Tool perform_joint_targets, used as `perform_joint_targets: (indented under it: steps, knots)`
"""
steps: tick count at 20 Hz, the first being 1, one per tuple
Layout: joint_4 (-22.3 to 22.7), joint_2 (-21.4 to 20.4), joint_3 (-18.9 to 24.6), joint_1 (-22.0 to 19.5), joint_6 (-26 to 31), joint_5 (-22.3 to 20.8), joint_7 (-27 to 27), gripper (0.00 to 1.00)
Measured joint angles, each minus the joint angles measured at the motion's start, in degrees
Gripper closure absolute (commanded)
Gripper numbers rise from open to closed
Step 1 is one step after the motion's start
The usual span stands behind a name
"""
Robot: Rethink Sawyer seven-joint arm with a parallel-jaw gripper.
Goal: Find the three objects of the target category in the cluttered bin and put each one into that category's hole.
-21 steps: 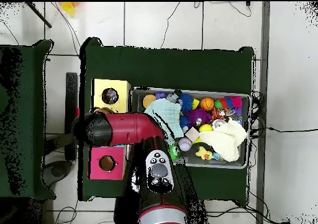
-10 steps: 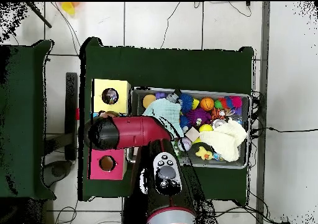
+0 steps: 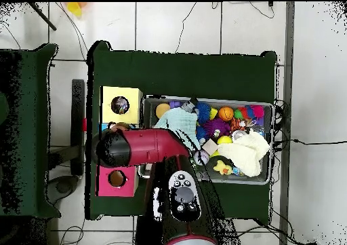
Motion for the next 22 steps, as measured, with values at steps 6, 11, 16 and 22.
perform_joint_targets:
  steps: [6,11,16,22]
  knots:
    - [2.70,-3.77,1.43,-5.43,0.13,-0.12,0.00,0.00]
    - [4.10,-7.07,2.65,-11.35,0.40,-0.17,0.00,0.00]
    - [4.10,-6.90,2.55,-15.03,0.38,-1.59,0.00,0.00]
    - [4.25,-4.72,2.48,-15.62,-0.59,-4.61,0.00,0.00]
